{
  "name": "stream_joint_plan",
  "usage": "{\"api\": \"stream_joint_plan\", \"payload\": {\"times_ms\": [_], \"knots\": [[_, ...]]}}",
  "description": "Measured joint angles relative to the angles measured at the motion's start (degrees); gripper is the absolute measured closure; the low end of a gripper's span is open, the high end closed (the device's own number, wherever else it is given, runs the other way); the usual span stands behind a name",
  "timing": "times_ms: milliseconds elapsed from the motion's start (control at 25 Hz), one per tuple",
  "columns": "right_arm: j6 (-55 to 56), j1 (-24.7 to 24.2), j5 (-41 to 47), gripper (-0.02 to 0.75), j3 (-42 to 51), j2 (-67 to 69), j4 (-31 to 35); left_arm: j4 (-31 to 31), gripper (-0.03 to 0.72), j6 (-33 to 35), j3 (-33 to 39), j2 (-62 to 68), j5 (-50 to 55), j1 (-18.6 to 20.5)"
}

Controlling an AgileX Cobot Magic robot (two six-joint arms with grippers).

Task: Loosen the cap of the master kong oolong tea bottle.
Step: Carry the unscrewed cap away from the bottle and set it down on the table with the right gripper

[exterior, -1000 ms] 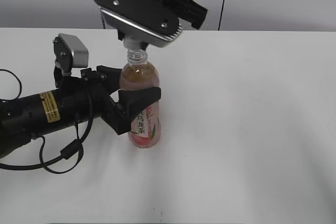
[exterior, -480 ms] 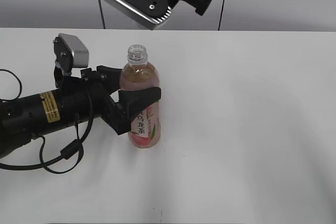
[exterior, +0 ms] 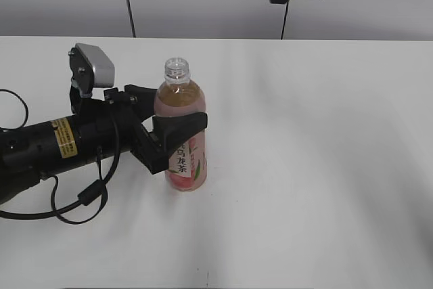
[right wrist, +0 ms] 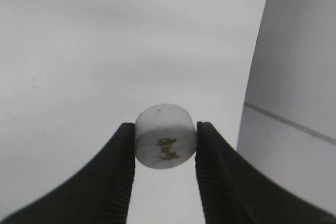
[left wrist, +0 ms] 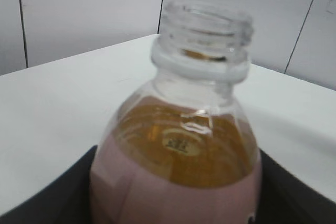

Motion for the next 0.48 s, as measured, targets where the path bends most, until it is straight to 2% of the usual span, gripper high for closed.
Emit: {"api": "stream_joint_plan", "payload": {"times_ms": [320, 480], "knots": [[28.2, -16.0, 0.0, 0.467, 4.7, 0.6, 6.1, 0.0, 0.221, 0.0, 0.0, 0.0, 0.0, 0.0], [38.7, -20.5, 0.0, 0.467, 9.2, 0.6, 6.4, 0.0, 0.221, 0.0, 0.0, 0.0, 0.0, 0.0]]}}
